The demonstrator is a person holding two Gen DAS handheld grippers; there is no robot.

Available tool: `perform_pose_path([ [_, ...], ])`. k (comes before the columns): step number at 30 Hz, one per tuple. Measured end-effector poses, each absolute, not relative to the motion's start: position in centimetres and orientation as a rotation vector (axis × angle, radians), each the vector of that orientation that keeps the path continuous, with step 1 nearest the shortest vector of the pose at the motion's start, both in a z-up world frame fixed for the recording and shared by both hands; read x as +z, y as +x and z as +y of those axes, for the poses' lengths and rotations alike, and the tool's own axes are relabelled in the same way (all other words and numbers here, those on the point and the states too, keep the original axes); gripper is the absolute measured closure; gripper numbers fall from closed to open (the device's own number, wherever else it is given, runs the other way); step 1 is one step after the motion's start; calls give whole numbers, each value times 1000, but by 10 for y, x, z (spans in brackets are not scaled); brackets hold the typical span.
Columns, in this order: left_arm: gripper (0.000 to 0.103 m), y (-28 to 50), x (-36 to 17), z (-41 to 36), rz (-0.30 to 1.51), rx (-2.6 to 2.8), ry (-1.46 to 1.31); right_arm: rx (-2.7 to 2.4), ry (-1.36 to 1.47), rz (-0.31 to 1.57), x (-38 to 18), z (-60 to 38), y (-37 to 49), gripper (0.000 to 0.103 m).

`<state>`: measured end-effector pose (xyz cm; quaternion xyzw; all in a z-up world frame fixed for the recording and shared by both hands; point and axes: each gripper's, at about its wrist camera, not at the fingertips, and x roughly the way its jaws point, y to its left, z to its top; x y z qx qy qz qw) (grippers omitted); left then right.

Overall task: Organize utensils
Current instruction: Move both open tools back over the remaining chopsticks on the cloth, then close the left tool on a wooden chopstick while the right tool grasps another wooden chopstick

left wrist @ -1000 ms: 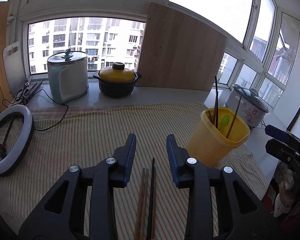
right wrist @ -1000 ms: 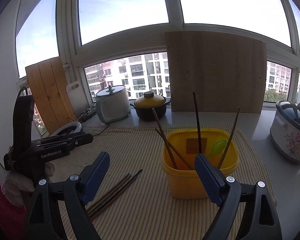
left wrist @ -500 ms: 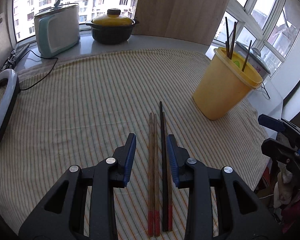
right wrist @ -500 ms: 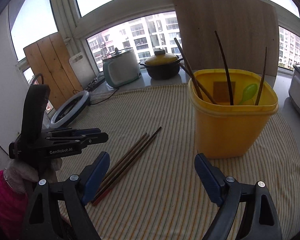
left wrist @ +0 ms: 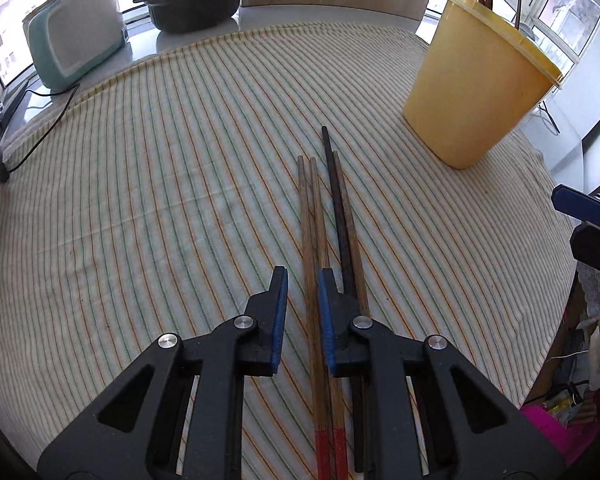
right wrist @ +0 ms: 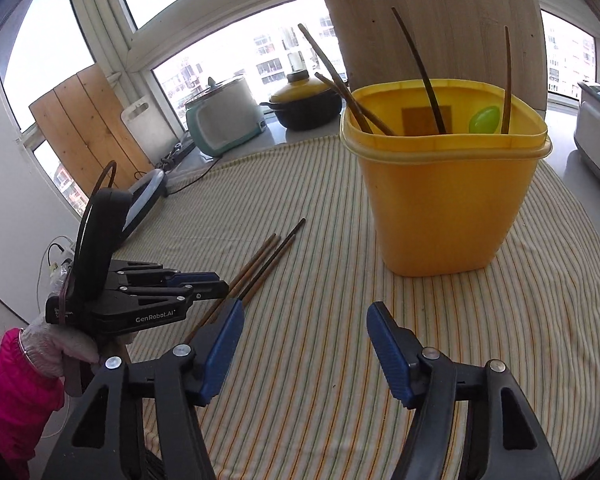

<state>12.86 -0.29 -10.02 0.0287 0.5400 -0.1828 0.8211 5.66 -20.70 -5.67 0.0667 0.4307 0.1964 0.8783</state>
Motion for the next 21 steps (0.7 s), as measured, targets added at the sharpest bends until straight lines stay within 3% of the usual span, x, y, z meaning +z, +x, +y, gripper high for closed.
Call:
perform_pose_path([
  [5, 90, 129, -99, -11, 1134, -372, 100, 410, 152, 910, -60, -208, 58, 39],
  [21, 95, 141, -109, -14, 1174, -396, 115, 455, 132, 986, -69, -175, 72, 63],
])
